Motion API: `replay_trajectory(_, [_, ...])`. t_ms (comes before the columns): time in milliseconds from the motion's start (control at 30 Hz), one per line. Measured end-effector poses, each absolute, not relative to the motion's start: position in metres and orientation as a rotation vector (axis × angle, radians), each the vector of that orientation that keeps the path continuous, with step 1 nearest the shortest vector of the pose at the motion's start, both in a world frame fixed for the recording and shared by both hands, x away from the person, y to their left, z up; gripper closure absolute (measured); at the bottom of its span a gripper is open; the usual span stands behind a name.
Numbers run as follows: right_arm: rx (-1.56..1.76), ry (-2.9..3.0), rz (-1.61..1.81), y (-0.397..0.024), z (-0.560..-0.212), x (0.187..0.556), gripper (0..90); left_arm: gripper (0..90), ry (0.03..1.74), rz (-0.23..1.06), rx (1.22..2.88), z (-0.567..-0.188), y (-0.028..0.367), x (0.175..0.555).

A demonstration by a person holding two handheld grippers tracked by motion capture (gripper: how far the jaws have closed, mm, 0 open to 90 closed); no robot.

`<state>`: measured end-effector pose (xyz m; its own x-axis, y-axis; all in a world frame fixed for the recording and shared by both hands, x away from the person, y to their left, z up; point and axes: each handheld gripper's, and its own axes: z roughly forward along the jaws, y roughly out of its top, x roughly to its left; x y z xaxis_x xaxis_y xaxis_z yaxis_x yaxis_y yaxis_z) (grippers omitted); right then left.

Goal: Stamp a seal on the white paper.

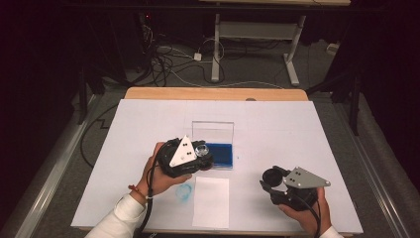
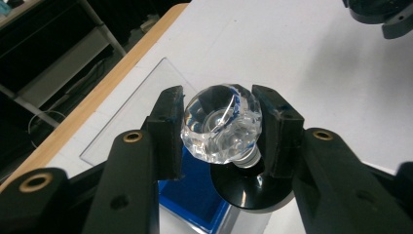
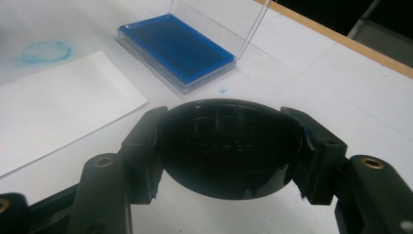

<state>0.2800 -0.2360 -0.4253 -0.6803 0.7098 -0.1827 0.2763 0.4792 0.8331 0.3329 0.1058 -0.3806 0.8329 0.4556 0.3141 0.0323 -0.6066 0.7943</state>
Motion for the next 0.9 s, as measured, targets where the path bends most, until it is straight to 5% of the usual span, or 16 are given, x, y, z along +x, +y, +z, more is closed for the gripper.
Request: replay_trajectory(900, [0.791, 2.226, 1.112, -0.233, -0.425, 0.279, 38.5, 56.0, 0.266, 0.614, 2.216, -0.383, 0.095, 0.307])
